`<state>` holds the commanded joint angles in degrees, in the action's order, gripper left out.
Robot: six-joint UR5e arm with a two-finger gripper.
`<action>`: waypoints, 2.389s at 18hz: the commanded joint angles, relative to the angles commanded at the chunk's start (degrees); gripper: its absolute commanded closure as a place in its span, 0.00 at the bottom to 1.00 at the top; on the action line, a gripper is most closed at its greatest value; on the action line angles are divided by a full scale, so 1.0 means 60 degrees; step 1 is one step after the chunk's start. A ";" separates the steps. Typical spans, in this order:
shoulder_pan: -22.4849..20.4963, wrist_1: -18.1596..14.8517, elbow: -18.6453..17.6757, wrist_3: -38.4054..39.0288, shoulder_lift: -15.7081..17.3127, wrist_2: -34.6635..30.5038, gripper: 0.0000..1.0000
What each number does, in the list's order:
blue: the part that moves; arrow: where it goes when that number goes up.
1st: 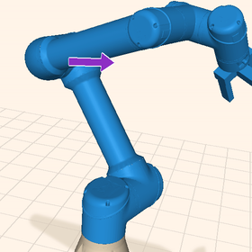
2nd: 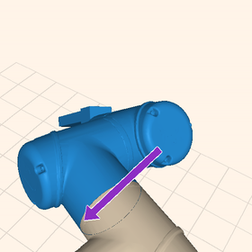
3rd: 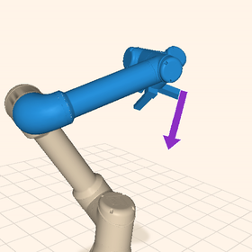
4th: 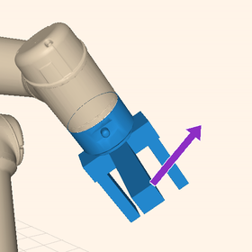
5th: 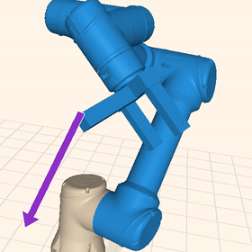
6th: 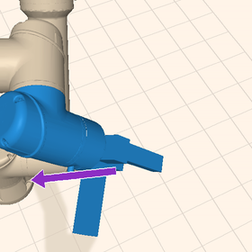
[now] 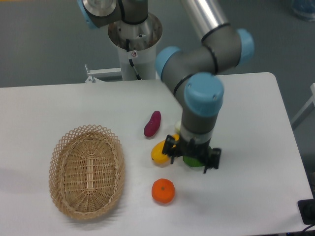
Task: Pick up the orange from the table
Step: 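Move the open gripper over the small orange and lower toward it, then close the gripper fingers around the orange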
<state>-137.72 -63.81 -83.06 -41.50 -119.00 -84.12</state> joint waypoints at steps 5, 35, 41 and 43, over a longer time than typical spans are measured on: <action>0.0321 0.1036 -0.0088 0.1318 -0.0585 0.0221 0.00; 0.0820 0.3032 -0.0938 0.2419 -0.1260 -0.0599 0.00; 0.0864 0.3033 -0.0967 0.2434 -0.1348 -0.0906 0.00; 0.0923 0.3032 -0.0967 0.2449 -0.1348 -0.0936 0.05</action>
<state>-132.19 -45.62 -88.86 -26.81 -127.09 -89.74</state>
